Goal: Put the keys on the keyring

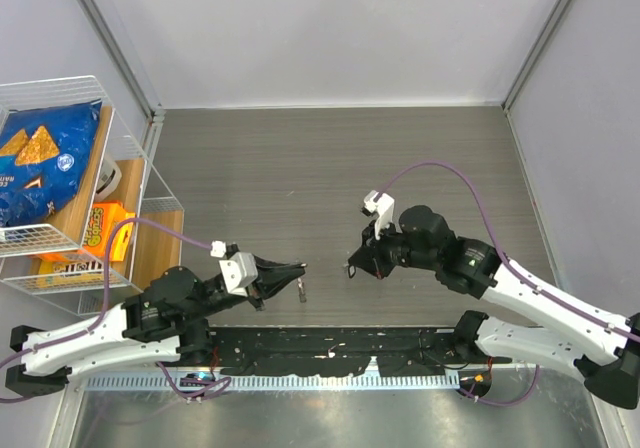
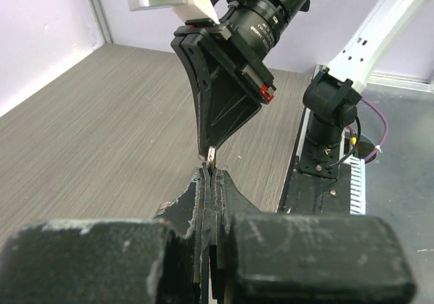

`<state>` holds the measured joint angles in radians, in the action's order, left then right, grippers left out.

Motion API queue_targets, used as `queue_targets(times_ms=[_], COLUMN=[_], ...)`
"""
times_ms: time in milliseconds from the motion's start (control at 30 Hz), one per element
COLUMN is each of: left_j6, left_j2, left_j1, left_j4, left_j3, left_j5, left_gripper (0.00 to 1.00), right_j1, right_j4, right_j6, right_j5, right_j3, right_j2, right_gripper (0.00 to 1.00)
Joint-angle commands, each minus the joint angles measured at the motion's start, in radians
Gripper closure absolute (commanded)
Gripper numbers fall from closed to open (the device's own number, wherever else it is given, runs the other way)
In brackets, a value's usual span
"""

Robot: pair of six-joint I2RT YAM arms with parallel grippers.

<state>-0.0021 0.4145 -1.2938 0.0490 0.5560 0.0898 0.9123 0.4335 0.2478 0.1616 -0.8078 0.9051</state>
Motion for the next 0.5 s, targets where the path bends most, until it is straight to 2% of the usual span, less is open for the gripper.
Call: queue_targets(times_ms=[0, 133, 300, 467], left_j6=[-0.010, -0.003, -0.003, -0.003], left_j2=[0.017, 0.026, 0.032, 0.036], left_j1=[-0.001, -0.002, -0.001, -0.002], left_j4=[-0.095, -0.121, -0.169, -0.219], left_j3=[0.033, 0.035, 0.022, 0.010], left_j5=[-0.050, -0.085, -0.176, -0.231], left_gripper=[1.00, 1.00, 1.00, 1.00], right_j1=[0.002, 0.002, 0.003, 0.003], right_j4=[-0.076, -0.110, -0.208, -0.294], right_j6=[-0.050, -0.062, 0.004, 0.090], right_j5=[0.209, 0.350, 0.516, 0.565], right_j3=[-0.004, -0.016, -0.031, -0.044], right_j2=[-0.069, -0.130, -0.189, -0.202], right_gripper=[0.94, 0.94, 0.94, 0.94])
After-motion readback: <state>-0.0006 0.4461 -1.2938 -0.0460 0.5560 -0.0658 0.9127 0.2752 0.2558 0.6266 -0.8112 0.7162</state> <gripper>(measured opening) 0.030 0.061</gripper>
